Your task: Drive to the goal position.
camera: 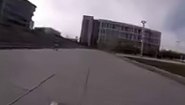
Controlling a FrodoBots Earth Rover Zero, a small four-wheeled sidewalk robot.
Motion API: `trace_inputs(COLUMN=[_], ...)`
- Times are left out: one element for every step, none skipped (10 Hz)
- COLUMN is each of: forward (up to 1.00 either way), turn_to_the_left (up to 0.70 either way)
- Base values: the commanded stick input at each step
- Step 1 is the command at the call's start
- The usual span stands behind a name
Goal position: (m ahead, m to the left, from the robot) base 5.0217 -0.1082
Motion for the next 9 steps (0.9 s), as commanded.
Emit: trace_inputs(forward=[1.00,1.00,1.00,1.00,1.00,1.00,1.00,1.00,1.00], turn_to_the_left=[0.00,0.00,0.00,0.00,0.00,0.00,0.00,0.00,0.00])
